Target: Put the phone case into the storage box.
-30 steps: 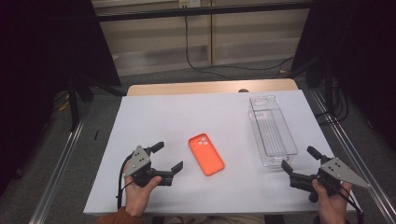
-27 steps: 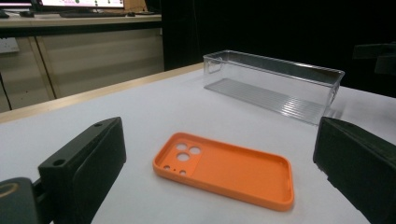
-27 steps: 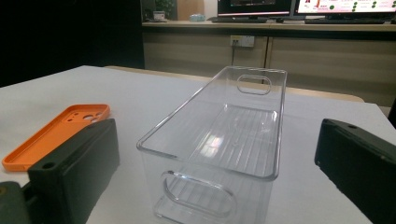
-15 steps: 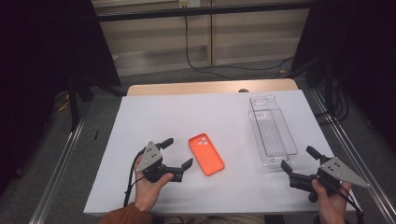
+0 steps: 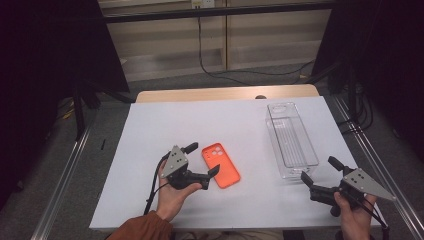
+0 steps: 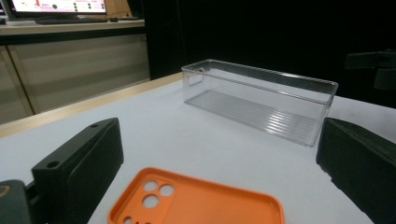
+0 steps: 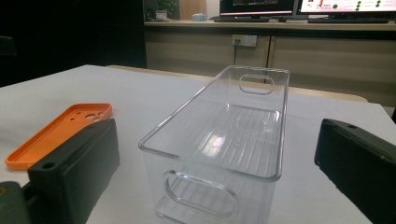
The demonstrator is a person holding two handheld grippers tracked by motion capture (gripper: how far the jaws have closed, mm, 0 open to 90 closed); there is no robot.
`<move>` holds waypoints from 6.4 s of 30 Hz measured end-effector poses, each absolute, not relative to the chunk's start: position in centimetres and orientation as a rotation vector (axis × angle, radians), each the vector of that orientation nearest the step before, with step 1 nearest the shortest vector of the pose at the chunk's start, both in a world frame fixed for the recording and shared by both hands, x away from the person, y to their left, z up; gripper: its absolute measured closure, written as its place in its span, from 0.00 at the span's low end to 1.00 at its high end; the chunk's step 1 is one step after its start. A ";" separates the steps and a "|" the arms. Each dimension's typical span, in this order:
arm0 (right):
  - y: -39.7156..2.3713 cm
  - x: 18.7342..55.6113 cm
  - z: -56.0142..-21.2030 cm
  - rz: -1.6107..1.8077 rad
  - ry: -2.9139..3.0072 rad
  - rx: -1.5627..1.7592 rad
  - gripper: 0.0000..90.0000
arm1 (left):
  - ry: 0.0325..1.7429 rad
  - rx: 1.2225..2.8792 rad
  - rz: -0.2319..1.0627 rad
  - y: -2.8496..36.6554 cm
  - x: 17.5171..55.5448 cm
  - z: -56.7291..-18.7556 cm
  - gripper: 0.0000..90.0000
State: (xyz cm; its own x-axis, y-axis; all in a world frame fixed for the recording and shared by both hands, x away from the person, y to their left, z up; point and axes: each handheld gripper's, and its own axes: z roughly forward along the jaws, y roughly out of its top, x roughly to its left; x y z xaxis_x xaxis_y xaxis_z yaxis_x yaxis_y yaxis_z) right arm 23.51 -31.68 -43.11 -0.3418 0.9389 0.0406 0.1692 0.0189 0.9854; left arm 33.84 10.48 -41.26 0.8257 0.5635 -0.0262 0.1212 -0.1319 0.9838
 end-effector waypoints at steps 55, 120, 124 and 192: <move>-31.7 23.5 -43.2 1.385 1.607 1.150 0.00 | 0.467 1.669 0.295 6.2 37.9 -40.3 0.61; -31.6 23.4 -43.1 1.391 1.613 1.137 0.00 | 0.551 2.294 -0.059 1.3 41.3 -42.7 1.00; -31.6 23.4 -43.1 1.391 1.613 1.138 0.00 | 0.574 2.299 -0.069 0.9 41.3 -43.1 1.00; -31.7 23.3 -43.1 1.376 1.614 1.132 0.00 | 0.613 2.356 -0.146 2.2 39.9 -44.6 1.00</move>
State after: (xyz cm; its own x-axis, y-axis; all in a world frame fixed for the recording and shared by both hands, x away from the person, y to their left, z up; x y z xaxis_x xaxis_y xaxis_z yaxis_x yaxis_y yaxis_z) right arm 23.30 -31.70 -43.13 -0.3544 0.9349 0.0176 0.1657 0.0442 0.9852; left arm 39.85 2.22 -44.60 0.8823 0.3893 -0.2645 0.4668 -0.6519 0.5977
